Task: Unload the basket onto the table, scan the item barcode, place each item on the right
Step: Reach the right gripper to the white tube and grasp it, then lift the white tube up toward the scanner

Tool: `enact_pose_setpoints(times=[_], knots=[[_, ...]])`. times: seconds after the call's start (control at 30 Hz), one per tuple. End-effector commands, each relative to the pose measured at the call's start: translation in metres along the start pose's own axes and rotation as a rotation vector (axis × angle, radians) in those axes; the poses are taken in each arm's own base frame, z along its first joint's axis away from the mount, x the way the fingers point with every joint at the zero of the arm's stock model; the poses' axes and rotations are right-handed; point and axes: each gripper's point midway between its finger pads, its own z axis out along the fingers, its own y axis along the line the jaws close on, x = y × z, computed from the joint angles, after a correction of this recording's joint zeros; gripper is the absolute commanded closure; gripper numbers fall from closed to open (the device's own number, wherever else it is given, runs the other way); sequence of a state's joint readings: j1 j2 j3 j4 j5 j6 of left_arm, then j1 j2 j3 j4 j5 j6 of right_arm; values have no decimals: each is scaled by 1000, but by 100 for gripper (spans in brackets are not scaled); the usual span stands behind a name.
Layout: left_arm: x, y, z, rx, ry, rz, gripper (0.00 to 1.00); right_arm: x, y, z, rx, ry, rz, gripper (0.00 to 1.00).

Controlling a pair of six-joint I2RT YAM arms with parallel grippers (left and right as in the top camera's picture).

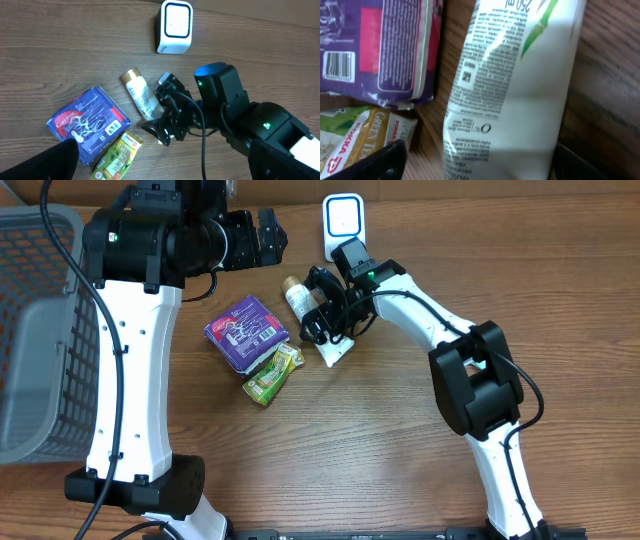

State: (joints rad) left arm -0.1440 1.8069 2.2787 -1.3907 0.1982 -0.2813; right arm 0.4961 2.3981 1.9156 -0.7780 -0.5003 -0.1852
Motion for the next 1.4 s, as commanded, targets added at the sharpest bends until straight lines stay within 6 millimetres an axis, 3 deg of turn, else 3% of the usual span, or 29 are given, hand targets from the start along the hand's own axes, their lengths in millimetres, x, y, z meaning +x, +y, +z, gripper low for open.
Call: enact_pose_setpoints(times=[0.0, 0.03, 0.13, 0.33, 0.43, 0.67, 0.8, 0.93, 1.1, 1.2, 1.23, 1.37], knots=[[1, -3, 3, 7, 6, 16, 0, 3, -8, 13, -19, 8, 86, 18], [1, -3, 3, 7, 6, 17, 0, 3, -8, 14, -19, 9, 105, 25], [1, -3, 3, 7, 6, 17, 0, 4, -10, 15, -18, 11, 142, 58], [1, -3, 3, 7, 6, 17, 0, 10, -7, 14, -34, 37, 224, 88], [1, -3, 3, 7, 6, 17, 0, 16, -1, 11, -80, 60, 247, 97], [1, -3, 3, 7, 6, 17, 0, 15, -4, -29, -169, 51, 334, 96], [1, -3, 3, 7, 6, 17, 1, 1, -9, -67, -159, -14, 339, 96], [1, -3, 3, 7, 6, 17, 0, -22, -5, -127, -137, -130, 307, 96], [1, -3, 3, 7, 6, 17, 0, -39, 18, -221, -149, -290, 258, 96], [1, -3, 3, 7, 6, 17, 1, -40, 33, -255, -152, -341, 206, 96], [1, -3, 3, 7, 6, 17, 0, -39, 49, -275, -172, -371, 152, 96], [1, -3, 3, 7, 6, 17, 1, -34, 78, -302, -207, -408, 53, 96]])
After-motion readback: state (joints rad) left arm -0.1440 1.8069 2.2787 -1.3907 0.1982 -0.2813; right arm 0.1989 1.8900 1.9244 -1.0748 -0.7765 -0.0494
